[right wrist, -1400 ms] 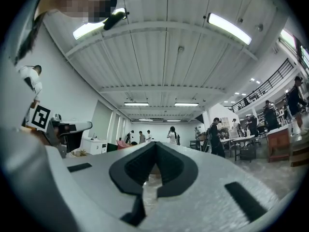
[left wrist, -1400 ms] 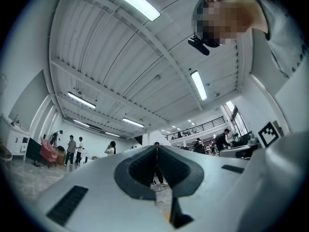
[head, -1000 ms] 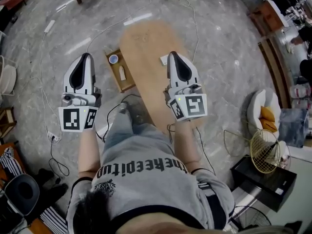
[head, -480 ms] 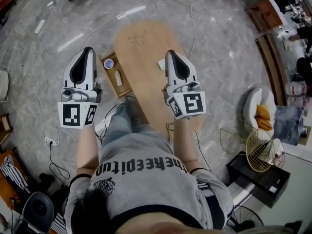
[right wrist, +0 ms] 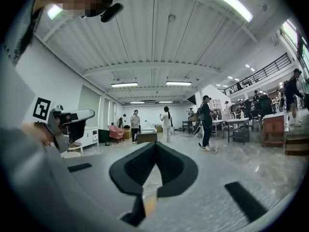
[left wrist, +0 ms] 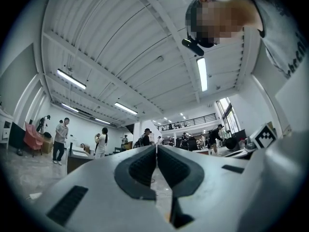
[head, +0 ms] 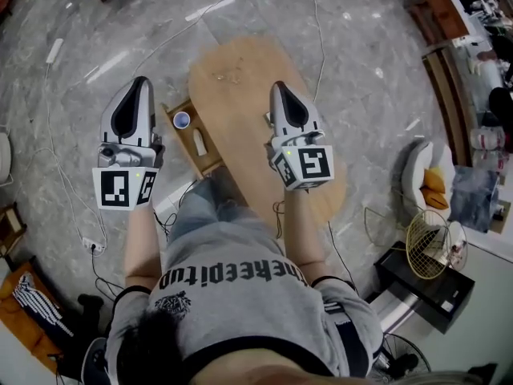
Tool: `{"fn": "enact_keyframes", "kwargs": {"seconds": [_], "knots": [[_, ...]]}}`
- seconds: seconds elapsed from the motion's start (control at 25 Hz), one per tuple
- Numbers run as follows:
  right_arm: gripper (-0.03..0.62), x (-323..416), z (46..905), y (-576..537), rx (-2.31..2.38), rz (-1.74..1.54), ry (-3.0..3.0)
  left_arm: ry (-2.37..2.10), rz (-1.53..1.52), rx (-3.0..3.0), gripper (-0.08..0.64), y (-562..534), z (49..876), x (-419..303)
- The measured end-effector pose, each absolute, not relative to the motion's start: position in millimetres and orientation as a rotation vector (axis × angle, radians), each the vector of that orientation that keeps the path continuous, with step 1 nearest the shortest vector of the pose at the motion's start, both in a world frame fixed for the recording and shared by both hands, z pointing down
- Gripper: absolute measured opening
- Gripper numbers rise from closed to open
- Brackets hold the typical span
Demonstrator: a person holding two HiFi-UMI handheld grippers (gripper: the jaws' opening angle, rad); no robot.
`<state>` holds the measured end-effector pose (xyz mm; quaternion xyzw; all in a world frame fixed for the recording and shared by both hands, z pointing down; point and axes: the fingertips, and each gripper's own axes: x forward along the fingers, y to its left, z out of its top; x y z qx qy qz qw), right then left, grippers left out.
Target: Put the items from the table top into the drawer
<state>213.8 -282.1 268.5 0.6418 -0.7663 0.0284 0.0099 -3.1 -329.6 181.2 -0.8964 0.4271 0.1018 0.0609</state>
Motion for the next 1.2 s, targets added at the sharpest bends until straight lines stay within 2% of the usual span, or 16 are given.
{"fn": "enact_keyframes", "kwargs": {"seconds": [0.76,1.2], "knots": [[0.005,199.5,449.2,-385.5,1.753,0.407,-2.188,1.139,0.17,-2.898,0.014,-437.8,286.0,21.7],[0.071,177.9,581.6,-412.2,1.404,0.446,-2.073,1.131,0.116,-2.954,0.014,-457.3,350.3,17.5]]}}
